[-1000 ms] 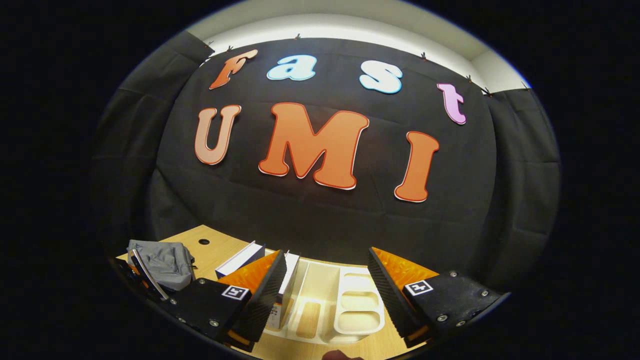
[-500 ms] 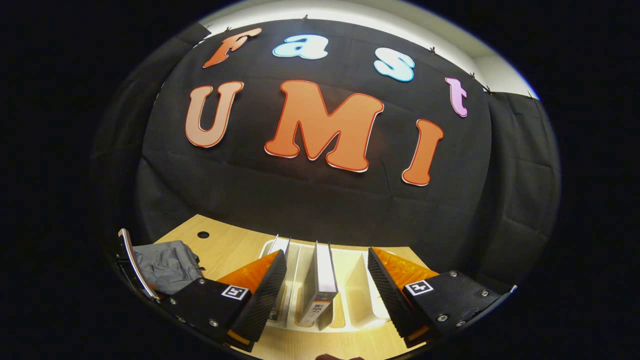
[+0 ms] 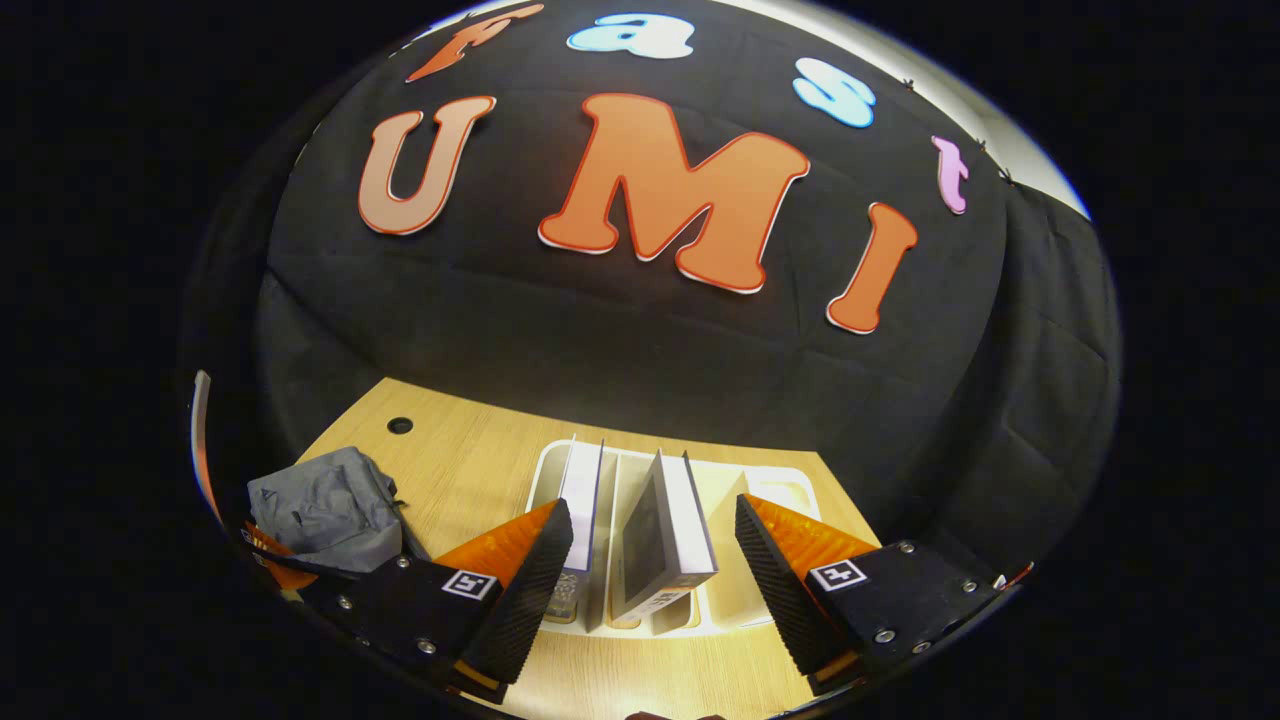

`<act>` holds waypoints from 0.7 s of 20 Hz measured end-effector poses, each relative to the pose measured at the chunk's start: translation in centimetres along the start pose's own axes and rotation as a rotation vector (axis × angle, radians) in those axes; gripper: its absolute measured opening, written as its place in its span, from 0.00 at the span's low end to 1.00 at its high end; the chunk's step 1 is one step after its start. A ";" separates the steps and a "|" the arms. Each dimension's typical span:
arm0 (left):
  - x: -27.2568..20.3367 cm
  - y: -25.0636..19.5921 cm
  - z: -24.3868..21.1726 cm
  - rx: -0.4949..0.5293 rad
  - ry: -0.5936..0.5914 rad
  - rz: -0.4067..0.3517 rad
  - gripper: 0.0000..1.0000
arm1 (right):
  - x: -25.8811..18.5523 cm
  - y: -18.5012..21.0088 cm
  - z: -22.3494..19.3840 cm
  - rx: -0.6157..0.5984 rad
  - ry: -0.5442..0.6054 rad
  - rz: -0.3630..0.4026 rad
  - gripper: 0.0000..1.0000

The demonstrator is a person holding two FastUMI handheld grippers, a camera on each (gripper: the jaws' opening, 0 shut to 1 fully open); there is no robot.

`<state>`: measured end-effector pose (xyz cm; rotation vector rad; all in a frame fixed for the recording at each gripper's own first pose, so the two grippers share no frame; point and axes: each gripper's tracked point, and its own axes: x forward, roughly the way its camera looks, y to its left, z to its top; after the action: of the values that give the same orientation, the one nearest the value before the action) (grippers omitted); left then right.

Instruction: Open the schoolbag, grab two books from the bookshelf and put them into the schoolbag.

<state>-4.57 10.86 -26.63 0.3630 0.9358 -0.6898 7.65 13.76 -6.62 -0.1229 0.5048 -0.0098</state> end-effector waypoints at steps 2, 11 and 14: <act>-1.2 0.5 1.0 -0.012 -0.017 -0.013 0.05 | 0.8 0.6 -0.7 -0.003 0.063 0.034 0.98; -5.2 1.4 3.8 -0.100 -0.024 -0.061 0.05 | 4.3 2.9 -2.2 -0.056 0.299 0.177 0.99; -5.8 1.8 4.9 -0.119 -0.016 -0.053 0.05 | 5.1 3.4 -3.0 -0.083 0.399 0.223 0.99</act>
<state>-2.72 11.67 -19.07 0.2274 0.9694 -0.6810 10.62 16.61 -12.13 -0.1459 0.9156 0.2078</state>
